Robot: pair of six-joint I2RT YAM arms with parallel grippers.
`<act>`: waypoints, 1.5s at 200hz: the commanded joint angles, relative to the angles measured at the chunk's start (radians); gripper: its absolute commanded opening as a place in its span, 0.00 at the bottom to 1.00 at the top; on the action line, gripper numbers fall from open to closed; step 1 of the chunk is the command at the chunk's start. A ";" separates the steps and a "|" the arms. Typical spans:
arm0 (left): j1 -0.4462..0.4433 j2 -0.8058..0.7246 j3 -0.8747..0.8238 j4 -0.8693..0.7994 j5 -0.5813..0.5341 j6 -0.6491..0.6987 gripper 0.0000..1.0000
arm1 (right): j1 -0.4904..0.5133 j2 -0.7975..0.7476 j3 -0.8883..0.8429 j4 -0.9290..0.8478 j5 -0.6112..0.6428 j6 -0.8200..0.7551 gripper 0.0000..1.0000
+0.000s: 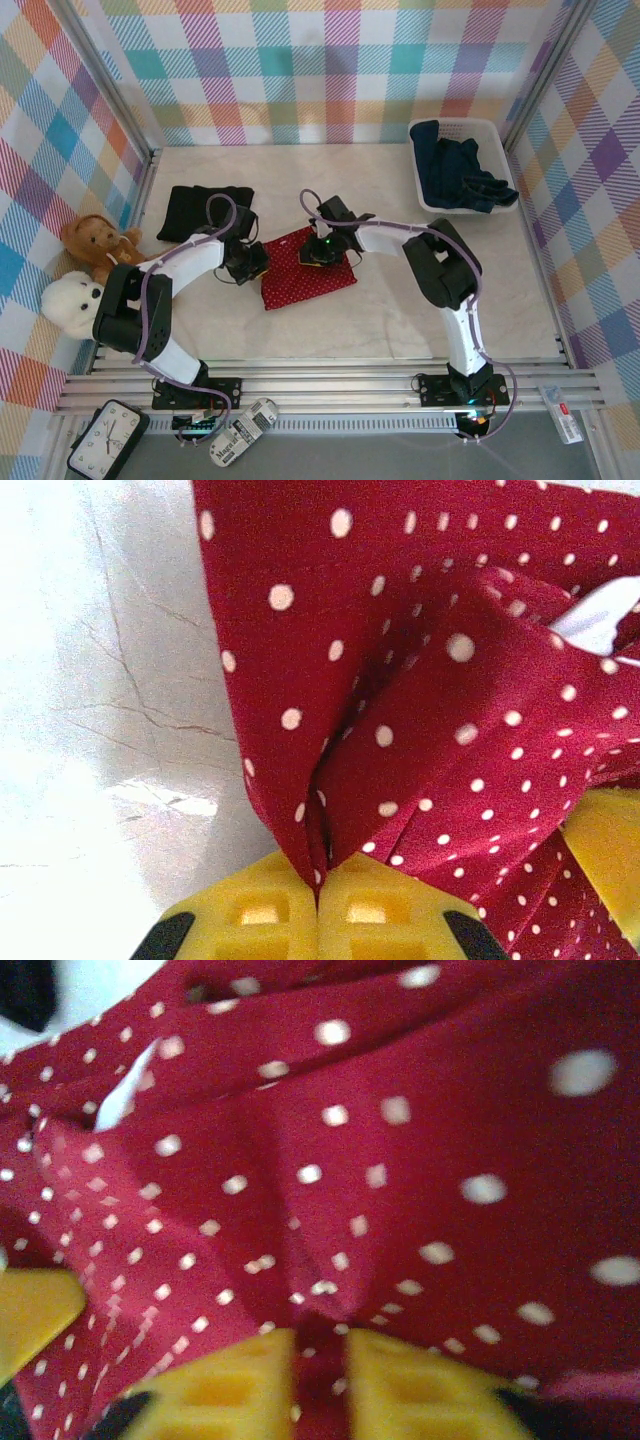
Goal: Fold and stack the skirts
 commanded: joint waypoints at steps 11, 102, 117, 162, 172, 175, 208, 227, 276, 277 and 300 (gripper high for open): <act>-0.023 0.045 0.179 -0.186 -0.176 0.205 0.00 | -0.078 -0.146 -0.048 0.085 0.020 0.087 0.99; 0.022 0.504 1.087 -0.677 -0.719 0.778 0.00 | -0.153 -0.317 -0.085 -0.061 0.243 0.063 0.99; 0.061 0.552 1.193 -0.725 -0.708 0.853 0.00 | -0.155 -0.319 -0.088 -0.068 0.245 0.064 0.99; 0.211 0.602 1.375 -0.821 -0.509 1.054 0.00 | -0.158 -0.307 -0.068 -0.130 0.251 0.045 0.99; 0.248 0.605 1.386 -0.823 -0.462 1.087 0.00 | -0.160 -0.303 -0.057 -0.153 0.253 0.036 0.99; 0.257 0.606 1.387 -0.822 -0.449 1.099 0.00 | -0.162 -0.304 -0.053 -0.161 0.253 0.032 0.99; 0.367 0.673 1.407 -0.800 -0.341 1.184 0.00 | -0.163 -0.306 -0.027 -0.236 0.278 -0.009 0.99; 0.421 0.726 1.409 -0.741 -0.365 1.184 0.00 | -0.167 -0.326 -0.040 -0.259 0.305 -0.017 0.99; 0.504 0.783 1.457 -0.675 -0.300 1.162 0.00 | -0.180 -0.400 -0.105 -0.262 0.362 -0.014 0.99; 0.504 0.784 1.457 -0.675 -0.296 1.160 0.00 | -0.181 -0.401 -0.106 -0.263 0.362 -0.013 0.99; 0.514 0.804 1.400 -0.660 -0.257 1.133 0.00 | -0.182 -0.420 -0.123 -0.259 0.382 -0.011 0.99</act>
